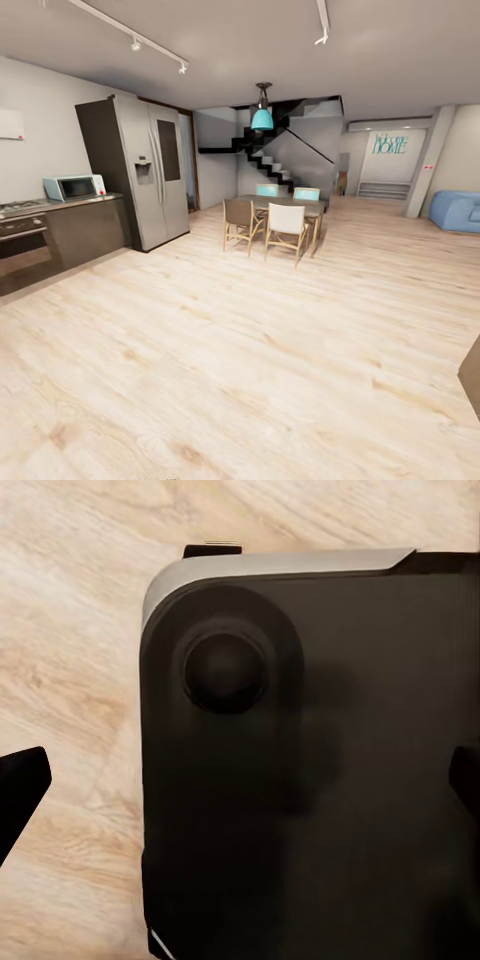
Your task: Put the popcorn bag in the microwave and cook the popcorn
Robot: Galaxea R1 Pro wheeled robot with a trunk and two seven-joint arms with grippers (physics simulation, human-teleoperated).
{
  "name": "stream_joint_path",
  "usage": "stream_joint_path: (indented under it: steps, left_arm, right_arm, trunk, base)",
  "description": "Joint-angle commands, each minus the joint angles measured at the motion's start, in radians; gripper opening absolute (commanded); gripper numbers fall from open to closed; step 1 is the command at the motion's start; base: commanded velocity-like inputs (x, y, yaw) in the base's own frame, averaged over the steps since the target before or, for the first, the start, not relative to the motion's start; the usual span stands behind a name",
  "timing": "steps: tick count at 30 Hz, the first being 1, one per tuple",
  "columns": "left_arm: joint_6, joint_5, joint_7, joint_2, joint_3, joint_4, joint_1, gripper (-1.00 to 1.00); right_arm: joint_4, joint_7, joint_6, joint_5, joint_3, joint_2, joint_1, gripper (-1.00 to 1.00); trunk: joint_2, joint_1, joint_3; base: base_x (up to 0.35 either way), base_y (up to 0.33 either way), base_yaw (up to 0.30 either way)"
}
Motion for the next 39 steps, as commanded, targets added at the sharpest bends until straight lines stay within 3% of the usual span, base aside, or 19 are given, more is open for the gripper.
stream_joint_path:
  steps: [1,17,26,39]
  left_arm:
    - [-0.003,0.001,0.0,-0.002,0.001,0.0,0.0,1.0]
    - [-0.001,0.006,0.0,-0.003,0.003,0.003,0.0,1.0]
    - [-0.002,0.095,0.0,0.002,0.003,0.005,0.0,1.0]
    - [-0.003,0.101,-0.001,-0.001,0.003,0.003,0.0,1.0]
  right_arm:
    - [0.001,0.0,-0.003,0.001,0.0,0.0,0.0,1.0]
    - [0.001,0.0,-0.006,0.004,-0.001,0.001,0.0,1.0]
    - [0.001,0.0,-0.006,0.004,-0.002,0.001,0.0,1.0]
    - [0.001,0.0,-0.006,0.003,-0.003,-0.001,0.0,1.0]
  trunk:
    - [0.0,0.0,-0.001]
    - [0.0,0.0,-0.001]
    - [0.0,0.0,-0.001]
    - [0.0,0.0,-0.001]
  base:
    - [0.0,0.0,0.281]
    - [0.0,0.0,0.281]
    - [0.0,0.0,0.281]
    - [0.0,0.0,0.281]
